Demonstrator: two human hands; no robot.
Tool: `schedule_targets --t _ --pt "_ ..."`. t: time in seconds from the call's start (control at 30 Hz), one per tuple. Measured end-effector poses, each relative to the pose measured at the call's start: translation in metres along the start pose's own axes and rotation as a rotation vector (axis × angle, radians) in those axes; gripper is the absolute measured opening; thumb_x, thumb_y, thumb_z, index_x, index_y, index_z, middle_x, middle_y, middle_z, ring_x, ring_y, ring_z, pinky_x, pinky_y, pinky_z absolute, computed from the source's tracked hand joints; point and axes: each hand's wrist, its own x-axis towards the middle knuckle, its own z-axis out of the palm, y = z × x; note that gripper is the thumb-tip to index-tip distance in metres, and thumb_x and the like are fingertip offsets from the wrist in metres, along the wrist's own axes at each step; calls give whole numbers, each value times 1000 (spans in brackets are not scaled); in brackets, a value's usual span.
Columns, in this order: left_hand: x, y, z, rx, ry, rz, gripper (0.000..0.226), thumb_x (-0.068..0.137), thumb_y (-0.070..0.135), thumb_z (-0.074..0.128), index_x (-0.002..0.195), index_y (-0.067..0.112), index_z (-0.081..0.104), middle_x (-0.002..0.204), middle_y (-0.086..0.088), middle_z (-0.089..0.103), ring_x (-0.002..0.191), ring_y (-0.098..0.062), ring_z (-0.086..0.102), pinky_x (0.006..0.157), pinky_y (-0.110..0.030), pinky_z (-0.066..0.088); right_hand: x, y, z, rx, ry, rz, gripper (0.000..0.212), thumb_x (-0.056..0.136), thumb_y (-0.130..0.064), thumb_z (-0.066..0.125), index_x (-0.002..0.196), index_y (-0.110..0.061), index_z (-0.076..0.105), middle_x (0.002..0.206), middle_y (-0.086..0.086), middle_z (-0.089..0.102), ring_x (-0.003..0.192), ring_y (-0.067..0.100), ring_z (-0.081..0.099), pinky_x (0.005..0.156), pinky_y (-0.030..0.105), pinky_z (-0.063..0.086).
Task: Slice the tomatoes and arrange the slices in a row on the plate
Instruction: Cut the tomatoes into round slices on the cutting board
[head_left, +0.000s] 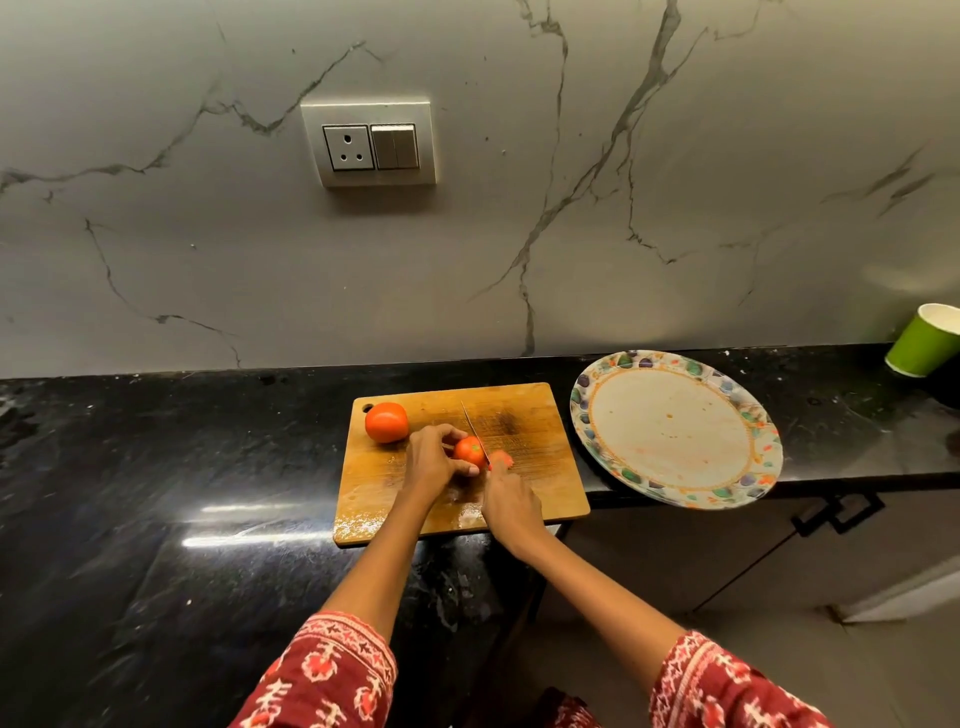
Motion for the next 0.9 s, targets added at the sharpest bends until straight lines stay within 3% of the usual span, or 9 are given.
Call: schedule_targets --t 0.17,0.3,0.43,0.77,0.9 --pt "3 1 -5 -14 -13 13 44 57 8 85 98 6 67 104 -9 67 96 -22 62 77 -29 51 1 2 0 -43 10 -32 32 99 -6 26 130 -3 30 105 17 61 96 35 59 65 34 33" --pt "1 1 -3 -21 -18 5 44 56 8 85 97 7 68 102 -8 68 90 -15 60 73 -25 49 -10 11 3 -84 -14 -33 27 100 -7 24 123 -4 38 107 17 61 100 35 58 70 36 39" --pt "-1 -3 -3 -18 -13 6 43 58 7 84 97 7 67 103 -8 67 92 -16 60 73 -23 47 2 0 6 -54 -15 4 35 97 -3 27 132 0 29 110 18 61 101 36 59 75 38 43" --pt "1 -1 -1 -55 -5 -6 41 59 5 84 97 5 67 102 -8 67 93 -16 60 73 -22 48 2 11 8 -47 -27 -5 36 98 -5 27 134 -5 29 111 18 59 102 36 57 74 38 41" --pt "1 -2 -1 -31 -6 7 41 60 7 83 97 6 67 103 -8 67 96 -18 60 75 -23 47 14 1 6 -2 -60 4 28 97 -4 27 124 -1 35 112 21 59 103 36 58 77 38 43"
